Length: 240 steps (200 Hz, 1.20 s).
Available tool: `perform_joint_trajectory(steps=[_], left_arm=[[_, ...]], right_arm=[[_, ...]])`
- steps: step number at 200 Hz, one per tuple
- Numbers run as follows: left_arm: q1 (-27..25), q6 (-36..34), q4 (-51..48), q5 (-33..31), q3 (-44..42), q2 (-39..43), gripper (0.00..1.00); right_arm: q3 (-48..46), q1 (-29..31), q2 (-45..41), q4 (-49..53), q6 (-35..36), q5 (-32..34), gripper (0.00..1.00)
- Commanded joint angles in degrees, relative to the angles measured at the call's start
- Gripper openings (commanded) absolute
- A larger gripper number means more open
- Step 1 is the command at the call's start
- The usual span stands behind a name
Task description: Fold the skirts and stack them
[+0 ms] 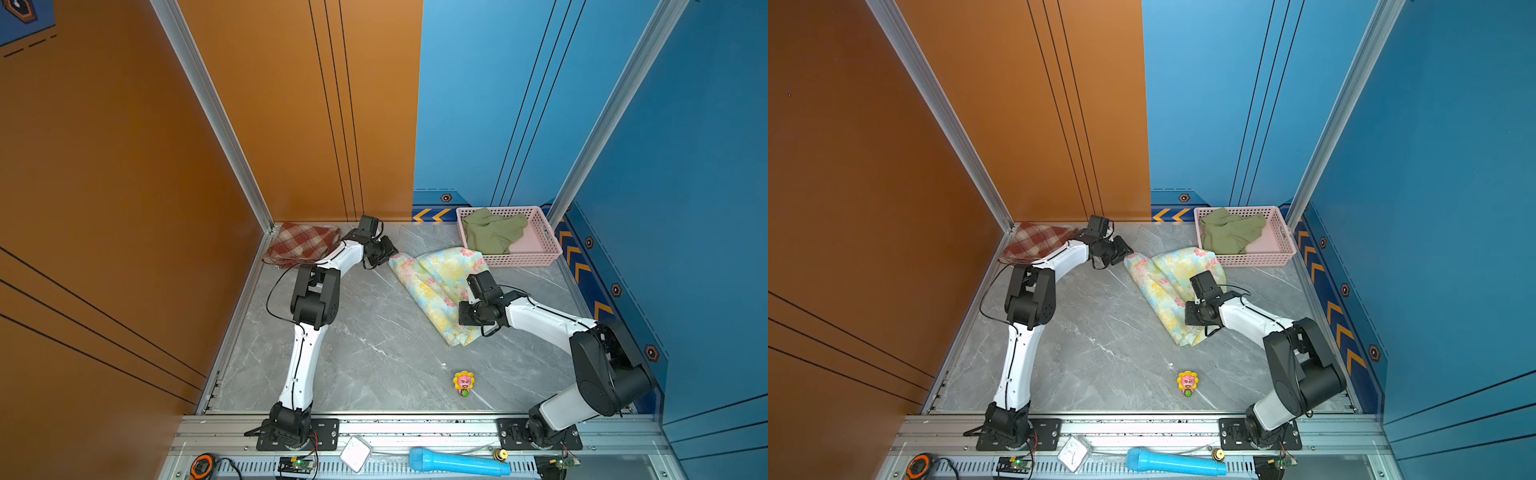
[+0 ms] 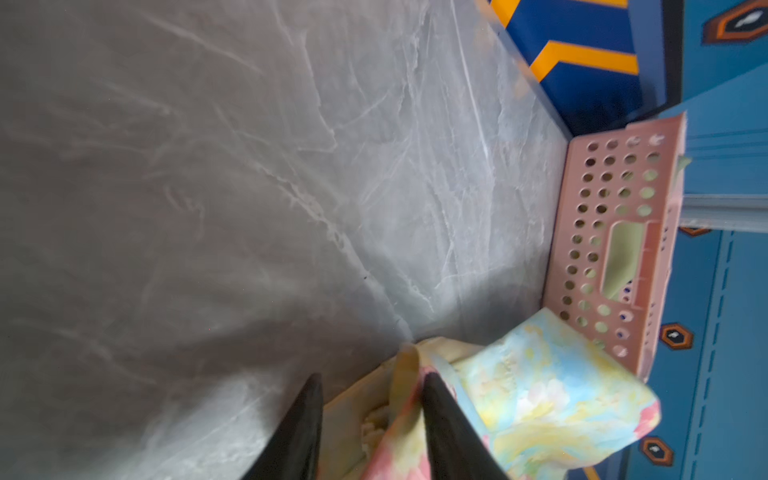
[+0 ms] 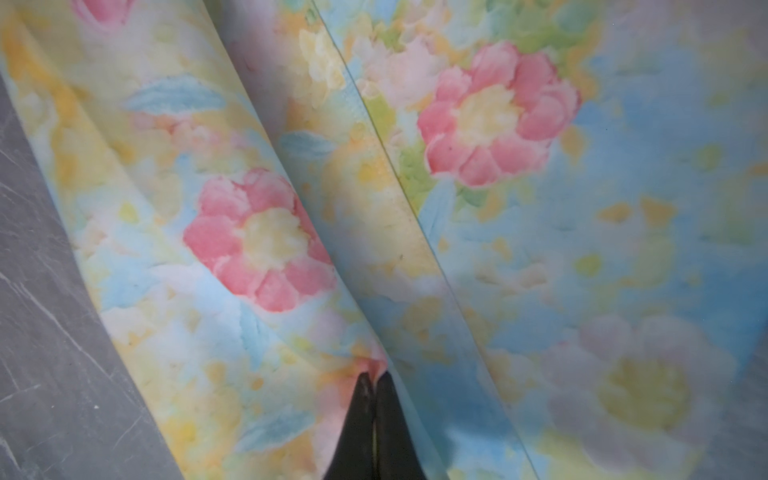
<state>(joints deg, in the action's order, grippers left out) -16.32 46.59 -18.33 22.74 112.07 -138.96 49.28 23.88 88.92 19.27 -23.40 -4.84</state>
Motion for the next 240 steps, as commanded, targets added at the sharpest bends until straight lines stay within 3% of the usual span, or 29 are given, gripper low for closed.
perform_joint_trajectory(steps=[1, 85, 116, 172, 240], left_arm=[[-0.53, 0.48, 2.13, 2.23, -2.56, 2.44, 0.34], [-0.16, -2.11, 2.51, 0.23, -10.43, 9.41, 0.18], [0.06, -3.23, 2.1, -0.69, -12.64, 12.31, 0.0], [1.31, -8.47, -5.13, -4.56, -13.72, 21.26, 0.0], [6.12, -11.75, -13.08, -12.48, -22.41, 46.78, 0.0]], right_arm=[[1.48, -0.32, 0.17, -0.01, 1.16, -0.95, 0.0], [2.14, -0.59, 0.99, 0.07, 1.5, -0.44, 0.0], [3.13, -0.51, 0.3, 1.19, 1.92, 0.59, 0.0], [9.06, 2.05, -8.99, 8.47, 4.25, 4.93, 0.0], [25.64, 4.94, -22.07, 18.88, 8.82, 10.66, 0.0]])
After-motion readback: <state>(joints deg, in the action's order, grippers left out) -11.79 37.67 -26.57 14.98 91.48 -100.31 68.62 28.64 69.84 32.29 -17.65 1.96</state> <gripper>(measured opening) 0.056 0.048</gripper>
